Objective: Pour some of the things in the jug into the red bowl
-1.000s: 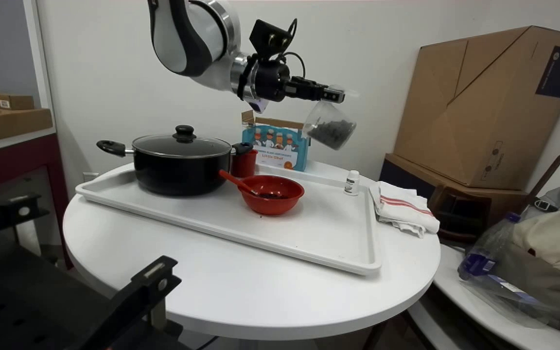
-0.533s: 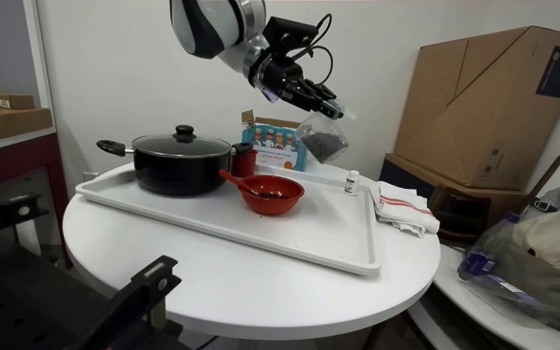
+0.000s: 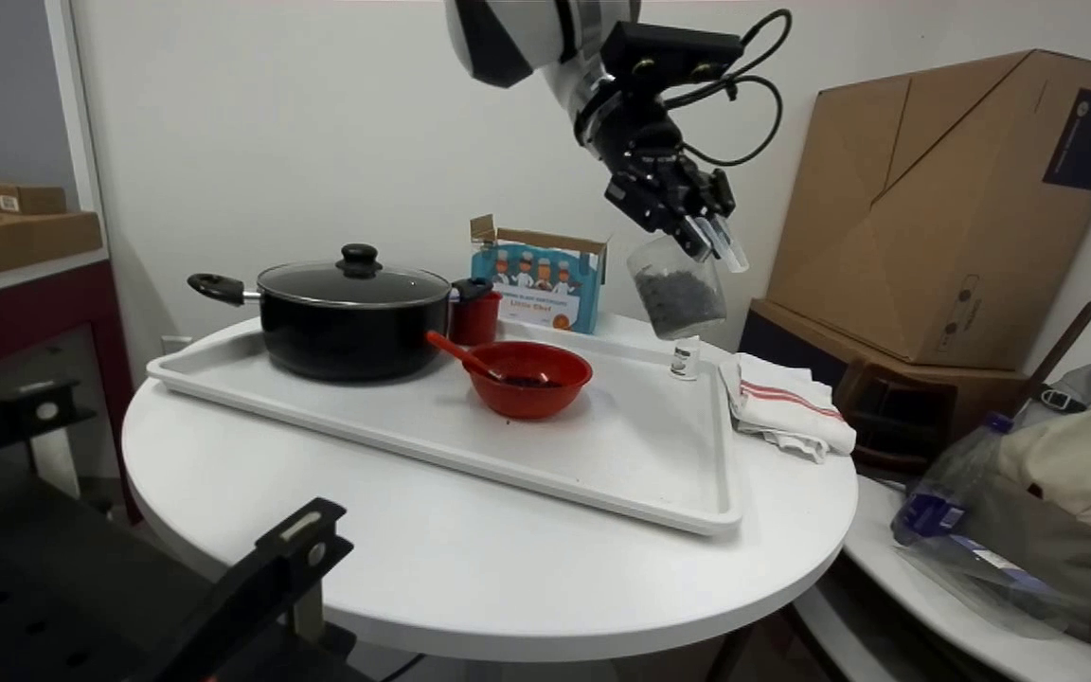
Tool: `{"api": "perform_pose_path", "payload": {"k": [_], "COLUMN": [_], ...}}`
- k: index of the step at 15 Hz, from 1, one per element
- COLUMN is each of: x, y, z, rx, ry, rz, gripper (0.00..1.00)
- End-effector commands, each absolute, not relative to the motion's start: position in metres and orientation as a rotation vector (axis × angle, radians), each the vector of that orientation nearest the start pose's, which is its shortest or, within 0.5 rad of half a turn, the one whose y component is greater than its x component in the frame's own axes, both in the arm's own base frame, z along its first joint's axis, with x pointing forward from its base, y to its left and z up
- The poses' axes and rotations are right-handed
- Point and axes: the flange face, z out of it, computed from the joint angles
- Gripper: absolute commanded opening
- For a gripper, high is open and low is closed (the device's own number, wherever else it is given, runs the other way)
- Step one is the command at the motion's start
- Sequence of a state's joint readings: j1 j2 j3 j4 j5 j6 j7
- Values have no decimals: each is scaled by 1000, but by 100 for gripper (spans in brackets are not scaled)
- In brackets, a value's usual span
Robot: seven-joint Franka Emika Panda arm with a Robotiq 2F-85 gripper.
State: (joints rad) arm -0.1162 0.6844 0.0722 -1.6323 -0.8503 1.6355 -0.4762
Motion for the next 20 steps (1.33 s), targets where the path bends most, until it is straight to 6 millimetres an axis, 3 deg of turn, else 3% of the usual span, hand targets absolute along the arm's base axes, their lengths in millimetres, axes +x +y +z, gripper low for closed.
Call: {"api": "perform_pose_path", "payload": {"k": [1,7,10,16,20], "x": [635,658,668,683,688], "y": [-135,-153,-165,-188,-190], "z": [211,215,207,162,132], "rx": [2410,2748,2874,2966,2962], "ry": [805,565,410,63,-194], "rz": [-1000,-873,-759,-436,-239], "gripper": [7,7,7,7,7]}}
